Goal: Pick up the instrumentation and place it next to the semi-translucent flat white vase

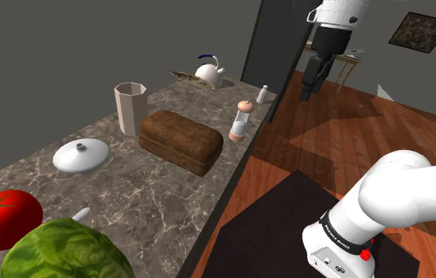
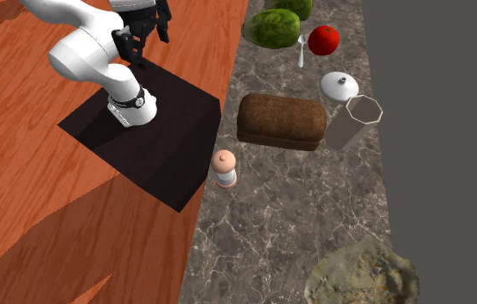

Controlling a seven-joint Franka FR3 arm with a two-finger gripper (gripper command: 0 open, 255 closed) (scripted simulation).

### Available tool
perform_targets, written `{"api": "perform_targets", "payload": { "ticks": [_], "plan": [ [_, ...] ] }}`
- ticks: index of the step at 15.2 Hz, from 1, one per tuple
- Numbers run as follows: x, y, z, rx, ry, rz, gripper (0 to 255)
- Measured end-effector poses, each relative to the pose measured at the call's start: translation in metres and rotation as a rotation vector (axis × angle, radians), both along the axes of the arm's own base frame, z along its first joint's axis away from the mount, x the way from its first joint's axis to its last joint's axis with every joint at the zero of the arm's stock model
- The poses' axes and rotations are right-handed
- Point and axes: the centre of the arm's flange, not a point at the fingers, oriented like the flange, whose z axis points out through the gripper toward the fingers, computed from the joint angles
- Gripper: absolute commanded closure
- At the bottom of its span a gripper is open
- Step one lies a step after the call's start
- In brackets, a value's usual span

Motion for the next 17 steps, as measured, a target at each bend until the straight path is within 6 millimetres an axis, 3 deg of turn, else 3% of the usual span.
{"api": "perform_targets", "payload": {
  "ticks": [2,5,17],
  "plan": [
    [0.004,-0.003,-0.003,0.003,-0.002,-0.002,0],
    [0.027,-0.013,-0.022,0.021,-0.015,-0.012,0],
    [0.143,-0.075,-0.104,0.102,-0.084,-0.058,0]
  ]
}}
